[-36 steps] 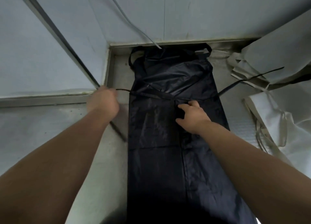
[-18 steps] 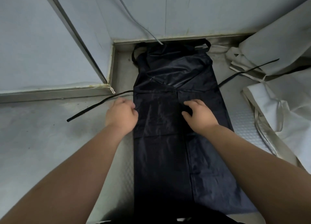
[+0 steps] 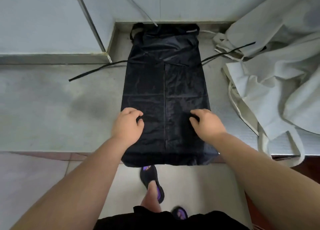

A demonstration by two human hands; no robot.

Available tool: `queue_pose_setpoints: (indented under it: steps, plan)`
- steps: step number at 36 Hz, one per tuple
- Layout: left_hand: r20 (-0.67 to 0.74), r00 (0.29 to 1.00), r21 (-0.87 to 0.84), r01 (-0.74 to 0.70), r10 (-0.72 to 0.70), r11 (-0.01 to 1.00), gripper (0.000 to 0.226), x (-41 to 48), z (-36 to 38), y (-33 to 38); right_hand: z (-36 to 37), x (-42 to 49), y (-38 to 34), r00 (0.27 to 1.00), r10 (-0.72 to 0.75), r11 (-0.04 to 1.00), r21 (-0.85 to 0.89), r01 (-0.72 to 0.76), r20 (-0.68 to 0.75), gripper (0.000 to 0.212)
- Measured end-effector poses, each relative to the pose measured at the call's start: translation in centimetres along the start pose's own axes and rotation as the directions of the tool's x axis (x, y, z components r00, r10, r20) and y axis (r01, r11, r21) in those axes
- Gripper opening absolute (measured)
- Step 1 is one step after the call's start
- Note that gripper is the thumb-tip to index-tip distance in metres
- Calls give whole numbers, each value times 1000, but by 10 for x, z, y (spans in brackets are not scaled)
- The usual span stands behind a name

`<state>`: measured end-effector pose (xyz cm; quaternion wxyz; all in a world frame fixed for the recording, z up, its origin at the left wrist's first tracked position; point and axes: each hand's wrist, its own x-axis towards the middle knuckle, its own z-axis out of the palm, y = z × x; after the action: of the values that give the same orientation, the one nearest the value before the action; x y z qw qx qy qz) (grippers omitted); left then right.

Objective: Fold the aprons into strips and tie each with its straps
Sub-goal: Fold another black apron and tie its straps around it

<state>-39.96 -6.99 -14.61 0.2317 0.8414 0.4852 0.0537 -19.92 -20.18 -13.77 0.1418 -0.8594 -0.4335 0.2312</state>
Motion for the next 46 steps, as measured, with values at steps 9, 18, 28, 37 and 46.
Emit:
queue_pose_setpoints:
  steps: [9, 18, 28, 37, 46]
  plan:
    - [-91, 961, 45, 267, -262, 963, 40, -80, 31, -11, 29, -66, 25, 996, 41, 982, -188, -25, 80, 47]
    - [-46, 697, -510, 600, -716, 617, 36, -109, 45, -24, 47, -104, 45, 894, 434, 841, 406, -357, -113, 18]
    - [301, 734, -695, 606, -609, 387, 49, -95, 46, -46, 66, -99, 54, 801, 589, 513, 717, -472, 106, 59]
    - [398, 735, -798, 572, -549, 187, 38, -113, 37, -60, 59, -108, 54, 808, 548, 353, 815, -459, 217, 37]
    - [289, 820, -766, 507, -494, 395, 10, -123, 26, -65, 49, -119, 50, 883, 460, 593, 707, -385, 95, 25]
